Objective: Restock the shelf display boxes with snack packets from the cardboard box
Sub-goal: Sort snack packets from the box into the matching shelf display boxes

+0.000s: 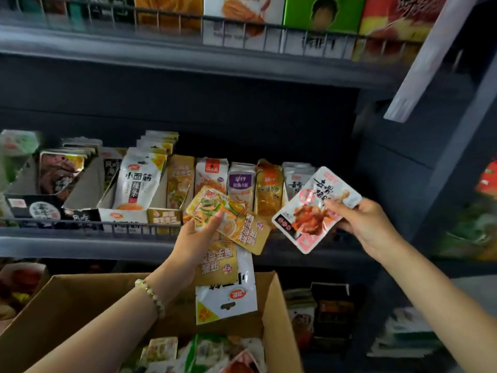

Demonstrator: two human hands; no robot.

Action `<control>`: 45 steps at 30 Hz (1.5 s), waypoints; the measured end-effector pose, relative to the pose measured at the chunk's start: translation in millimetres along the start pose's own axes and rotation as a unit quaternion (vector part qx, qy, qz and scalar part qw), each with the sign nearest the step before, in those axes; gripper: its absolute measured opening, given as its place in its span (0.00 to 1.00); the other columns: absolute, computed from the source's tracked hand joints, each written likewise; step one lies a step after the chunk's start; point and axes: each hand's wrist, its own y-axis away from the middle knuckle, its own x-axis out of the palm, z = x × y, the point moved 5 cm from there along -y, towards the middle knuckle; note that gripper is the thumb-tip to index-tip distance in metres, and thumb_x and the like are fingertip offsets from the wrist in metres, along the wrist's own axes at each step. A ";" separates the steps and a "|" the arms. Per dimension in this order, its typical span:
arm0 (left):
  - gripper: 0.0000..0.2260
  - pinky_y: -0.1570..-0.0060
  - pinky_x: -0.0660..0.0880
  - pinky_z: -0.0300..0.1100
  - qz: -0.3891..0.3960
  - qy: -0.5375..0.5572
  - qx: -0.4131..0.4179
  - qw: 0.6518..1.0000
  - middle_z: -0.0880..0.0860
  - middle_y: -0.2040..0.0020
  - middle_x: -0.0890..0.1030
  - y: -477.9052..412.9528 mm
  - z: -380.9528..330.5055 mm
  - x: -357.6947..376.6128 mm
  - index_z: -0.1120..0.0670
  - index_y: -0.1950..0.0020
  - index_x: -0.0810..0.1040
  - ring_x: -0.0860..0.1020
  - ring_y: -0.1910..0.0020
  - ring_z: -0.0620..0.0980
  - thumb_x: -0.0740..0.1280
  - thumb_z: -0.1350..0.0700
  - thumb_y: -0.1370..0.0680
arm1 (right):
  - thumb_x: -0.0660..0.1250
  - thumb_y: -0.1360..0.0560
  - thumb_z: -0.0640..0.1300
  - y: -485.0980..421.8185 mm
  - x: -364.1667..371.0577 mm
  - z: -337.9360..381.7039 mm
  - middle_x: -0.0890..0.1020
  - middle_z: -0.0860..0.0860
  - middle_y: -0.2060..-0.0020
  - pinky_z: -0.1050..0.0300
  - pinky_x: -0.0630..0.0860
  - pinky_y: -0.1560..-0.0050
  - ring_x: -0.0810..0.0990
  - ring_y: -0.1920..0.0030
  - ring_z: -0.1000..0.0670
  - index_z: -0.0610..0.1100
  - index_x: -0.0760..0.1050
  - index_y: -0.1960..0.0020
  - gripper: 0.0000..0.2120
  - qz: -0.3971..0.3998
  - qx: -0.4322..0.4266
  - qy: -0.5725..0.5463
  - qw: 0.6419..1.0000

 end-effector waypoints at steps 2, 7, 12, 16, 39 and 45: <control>0.09 0.51 0.80 0.53 0.003 -0.008 0.012 1.000 0.53 0.52 0.84 -5.5 -6.1 12.6 0.48 0.49 0.74 0.84 0.53 0.54 0.69 0.47 0.25 | 0.71 0.27 0.38 -22.4 -15.7 13.0 0.83 0.50 0.58 0.65 0.79 0.65 0.82 0.61 0.56 0.45 0.79 0.54 0.04 -0.032 -0.020 0.014 0.999; 0.16 0.57 0.79 0.47 0.003 -0.038 0.037 0.999 0.53 0.53 0.84 -19.4 -19.6 30.6 0.52 0.41 0.75 0.84 0.56 0.52 0.68 0.45 0.25 | 0.70 0.26 0.37 -82.4 -32.3 27.0 0.81 0.52 0.61 0.67 0.75 0.69 0.79 0.65 0.60 0.43 0.78 0.53 0.03 -0.075 -0.078 0.072 0.992; 0.18 0.56 0.80 0.49 0.000 -0.053 0.029 0.998 0.54 0.54 0.85 -27.2 -17.2 37.7 0.53 0.40 0.75 0.85 0.56 0.54 0.68 0.45 0.25 | 0.70 0.26 0.39 -131.3 -7.7 3.3 0.82 0.44 0.59 0.49 0.78 0.56 0.80 0.58 0.48 0.40 0.79 0.54 0.02 0.013 -0.062 0.210 0.976; 0.14 0.57 0.79 0.49 0.001 -0.070 0.017 0.997 0.52 0.58 0.86 -27.5 -9.8 40.1 0.53 0.44 0.77 0.85 0.59 0.53 0.68 0.45 0.25 | 0.71 0.27 0.33 -145.1 10.5 -15.4 0.80 0.42 0.59 0.55 0.76 0.58 0.78 0.57 0.47 0.34 0.78 0.51 0.06 0.086 -0.085 0.266 0.956; 0.43 0.45 0.78 0.58 0.010 -0.034 -0.062 0.997 0.56 0.49 0.84 -6.3 12.0 50.1 0.54 0.36 0.73 0.84 0.53 0.58 0.74 0.31 0.44 | 0.68 0.25 0.47 -85.7 21.5 -12.1 0.78 0.53 0.47 0.70 0.70 0.54 0.77 0.48 0.54 0.44 0.72 0.39 0.16 -0.041 -0.180 0.203 0.962; 0.14 0.53 0.80 0.50 0.008 0.010 -0.045 0.999 0.56 0.56 0.86 5.7 13.9 47.9 0.56 0.46 0.79 0.85 0.57 0.56 0.68 0.47 0.24 | 0.70 0.28 0.56 14.0 92.4 -39.9 0.78 0.56 0.47 0.58 0.77 0.46 0.78 0.46 0.57 0.54 0.73 0.45 0.15 0.135 -0.102 0.131 0.977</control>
